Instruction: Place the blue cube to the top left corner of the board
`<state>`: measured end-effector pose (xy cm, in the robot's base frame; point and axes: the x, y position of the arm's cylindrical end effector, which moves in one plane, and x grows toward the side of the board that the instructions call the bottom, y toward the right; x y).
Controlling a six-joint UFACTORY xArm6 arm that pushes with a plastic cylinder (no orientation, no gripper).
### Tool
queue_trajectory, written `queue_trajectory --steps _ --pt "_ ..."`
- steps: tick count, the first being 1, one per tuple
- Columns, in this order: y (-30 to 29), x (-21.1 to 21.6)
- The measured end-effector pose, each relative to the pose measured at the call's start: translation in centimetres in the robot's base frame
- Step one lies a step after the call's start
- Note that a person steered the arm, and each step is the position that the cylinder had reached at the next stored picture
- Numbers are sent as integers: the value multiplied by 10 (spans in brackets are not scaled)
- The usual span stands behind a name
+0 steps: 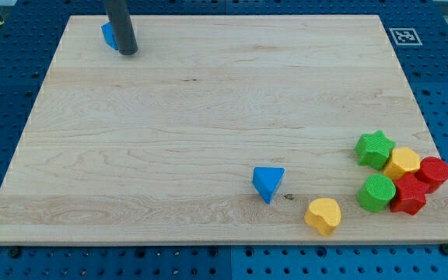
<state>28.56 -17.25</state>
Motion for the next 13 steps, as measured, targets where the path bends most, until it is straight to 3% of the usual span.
queue_trajectory --steps 4,13 --pt "-19 -39" --pt "-42 -45"
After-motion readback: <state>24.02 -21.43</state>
